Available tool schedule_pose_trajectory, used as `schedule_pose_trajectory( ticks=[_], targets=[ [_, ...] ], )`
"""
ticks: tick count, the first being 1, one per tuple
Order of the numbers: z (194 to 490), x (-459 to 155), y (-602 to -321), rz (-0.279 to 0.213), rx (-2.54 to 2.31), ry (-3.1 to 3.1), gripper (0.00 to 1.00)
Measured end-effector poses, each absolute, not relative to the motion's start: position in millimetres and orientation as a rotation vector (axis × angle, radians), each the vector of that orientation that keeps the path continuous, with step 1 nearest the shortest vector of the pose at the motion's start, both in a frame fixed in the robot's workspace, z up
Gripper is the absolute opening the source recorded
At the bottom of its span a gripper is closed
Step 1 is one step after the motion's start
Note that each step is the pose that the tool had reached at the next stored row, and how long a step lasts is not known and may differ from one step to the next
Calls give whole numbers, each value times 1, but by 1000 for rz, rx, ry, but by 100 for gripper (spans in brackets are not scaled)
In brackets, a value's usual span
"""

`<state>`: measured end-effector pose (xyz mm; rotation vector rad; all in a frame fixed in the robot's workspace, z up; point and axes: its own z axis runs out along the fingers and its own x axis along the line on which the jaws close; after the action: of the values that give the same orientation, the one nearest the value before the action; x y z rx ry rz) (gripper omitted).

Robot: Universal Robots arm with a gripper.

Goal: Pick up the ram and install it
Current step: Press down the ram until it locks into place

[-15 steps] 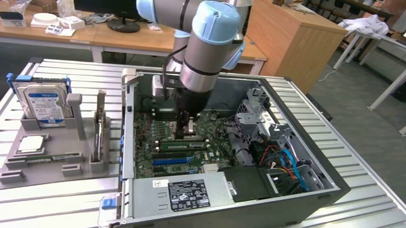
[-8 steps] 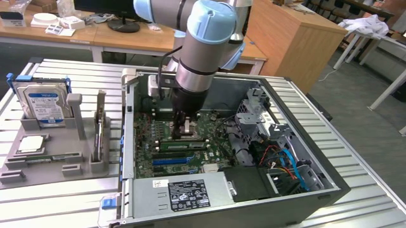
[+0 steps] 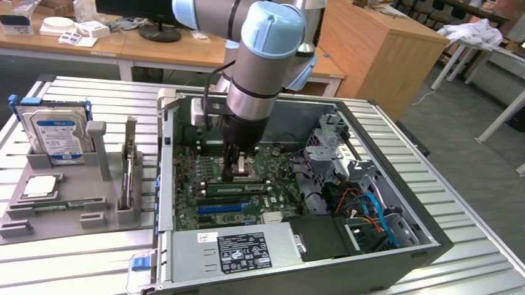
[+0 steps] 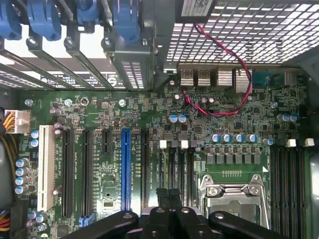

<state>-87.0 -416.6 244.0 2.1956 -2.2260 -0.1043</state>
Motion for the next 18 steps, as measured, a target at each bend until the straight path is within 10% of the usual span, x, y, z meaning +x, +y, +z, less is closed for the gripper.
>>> schedule_pose_trajectory(
  ticks=[18],
  targets=[
    [235,-87,-417,-104,2196,-2226,11]
  ],
)
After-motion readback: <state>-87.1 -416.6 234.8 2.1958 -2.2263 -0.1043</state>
